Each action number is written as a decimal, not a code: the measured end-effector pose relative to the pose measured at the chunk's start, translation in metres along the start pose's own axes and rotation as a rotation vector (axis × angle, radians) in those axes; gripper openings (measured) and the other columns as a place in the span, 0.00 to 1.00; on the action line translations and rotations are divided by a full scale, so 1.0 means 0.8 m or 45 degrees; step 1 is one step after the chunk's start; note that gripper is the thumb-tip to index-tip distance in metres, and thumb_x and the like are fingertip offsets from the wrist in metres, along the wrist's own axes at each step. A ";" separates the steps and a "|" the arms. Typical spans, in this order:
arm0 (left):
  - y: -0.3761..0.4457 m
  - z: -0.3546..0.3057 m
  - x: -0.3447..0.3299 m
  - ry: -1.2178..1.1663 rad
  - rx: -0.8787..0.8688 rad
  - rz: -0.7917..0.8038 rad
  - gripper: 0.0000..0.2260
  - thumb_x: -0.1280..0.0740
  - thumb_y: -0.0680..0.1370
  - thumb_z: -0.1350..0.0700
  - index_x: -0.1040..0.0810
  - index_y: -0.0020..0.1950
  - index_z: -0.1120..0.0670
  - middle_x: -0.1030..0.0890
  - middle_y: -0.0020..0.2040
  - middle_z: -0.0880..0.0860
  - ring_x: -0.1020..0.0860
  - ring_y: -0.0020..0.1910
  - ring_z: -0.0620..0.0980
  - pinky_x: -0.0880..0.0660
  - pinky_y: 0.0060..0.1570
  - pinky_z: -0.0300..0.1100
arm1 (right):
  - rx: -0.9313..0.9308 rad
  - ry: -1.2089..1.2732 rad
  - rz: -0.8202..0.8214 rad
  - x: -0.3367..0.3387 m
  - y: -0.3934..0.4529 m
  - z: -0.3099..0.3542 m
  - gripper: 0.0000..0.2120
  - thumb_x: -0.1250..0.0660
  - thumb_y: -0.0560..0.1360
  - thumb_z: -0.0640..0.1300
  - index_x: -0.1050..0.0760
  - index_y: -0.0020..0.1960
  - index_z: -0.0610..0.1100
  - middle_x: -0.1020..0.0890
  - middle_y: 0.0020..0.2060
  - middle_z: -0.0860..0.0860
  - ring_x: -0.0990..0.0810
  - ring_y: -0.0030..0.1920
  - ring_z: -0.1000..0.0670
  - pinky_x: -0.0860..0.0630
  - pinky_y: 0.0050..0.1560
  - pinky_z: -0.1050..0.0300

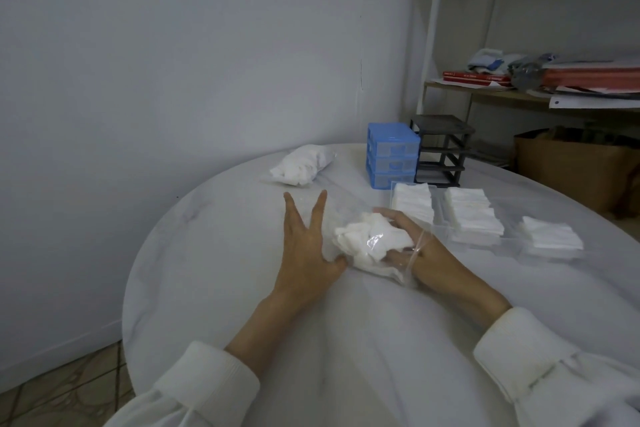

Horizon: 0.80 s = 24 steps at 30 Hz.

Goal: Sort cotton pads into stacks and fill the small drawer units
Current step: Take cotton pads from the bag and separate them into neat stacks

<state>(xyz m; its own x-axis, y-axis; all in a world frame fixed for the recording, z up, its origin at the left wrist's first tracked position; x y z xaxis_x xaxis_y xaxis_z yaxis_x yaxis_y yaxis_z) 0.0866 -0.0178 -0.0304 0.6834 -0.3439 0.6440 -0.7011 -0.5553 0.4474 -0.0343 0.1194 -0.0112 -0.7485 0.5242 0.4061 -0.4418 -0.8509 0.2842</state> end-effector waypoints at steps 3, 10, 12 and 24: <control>-0.002 -0.010 -0.005 0.317 -0.332 -0.036 0.41 0.35 0.68 0.48 0.56 0.75 0.40 0.61 0.77 0.58 0.68 0.74 0.49 0.67 0.68 0.57 | 0.040 -0.093 -0.030 -0.004 0.001 0.004 0.16 0.34 0.66 0.41 0.27 0.52 0.54 0.21 0.43 0.60 0.24 0.41 0.69 0.30 0.45 0.75; -0.002 -0.007 -0.014 0.510 -0.752 -0.173 0.26 0.35 0.70 0.55 0.32 0.69 0.50 0.20 0.59 0.48 0.22 0.58 0.45 0.54 0.71 0.59 | 0.036 -0.161 -0.203 0.004 0.006 -0.010 0.17 0.35 0.72 0.27 0.28 0.37 0.49 0.23 0.30 0.57 0.23 0.35 0.69 0.30 0.42 0.69; 0.001 -0.008 -0.011 0.487 -0.750 -0.212 0.23 0.36 0.71 0.57 0.26 0.67 0.52 0.18 0.55 0.48 0.20 0.54 0.45 0.52 0.71 0.57 | 0.029 -0.223 -0.156 0.006 0.005 -0.007 0.17 0.37 0.73 0.26 0.26 0.38 0.49 0.22 0.36 0.56 0.22 0.38 0.64 0.28 0.42 0.69; 0.007 0.003 0.003 0.531 -0.564 -0.321 0.19 0.40 0.72 0.56 0.20 0.60 0.52 0.15 0.42 0.47 0.18 0.42 0.44 0.49 0.68 0.54 | 0.088 -0.133 -0.211 0.024 -0.005 0.014 0.12 0.32 0.69 0.27 0.20 0.44 0.42 0.20 0.33 0.55 0.21 0.32 0.63 0.27 0.32 0.71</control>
<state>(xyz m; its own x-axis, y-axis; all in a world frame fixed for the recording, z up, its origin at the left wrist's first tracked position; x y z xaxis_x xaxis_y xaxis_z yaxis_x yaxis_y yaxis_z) 0.0846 -0.0235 -0.0277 0.7639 0.1273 0.6326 -0.6082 -0.1853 0.7718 -0.0411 0.1332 0.0051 -0.6115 0.6605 0.4357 -0.5167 -0.7503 0.4123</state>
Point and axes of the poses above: each hand's wrist, its own y-axis towards the middle knuckle, its own x-axis out of the back of the hand, z = x × y, the point moved 2 cm from there along y, towards the middle knuckle
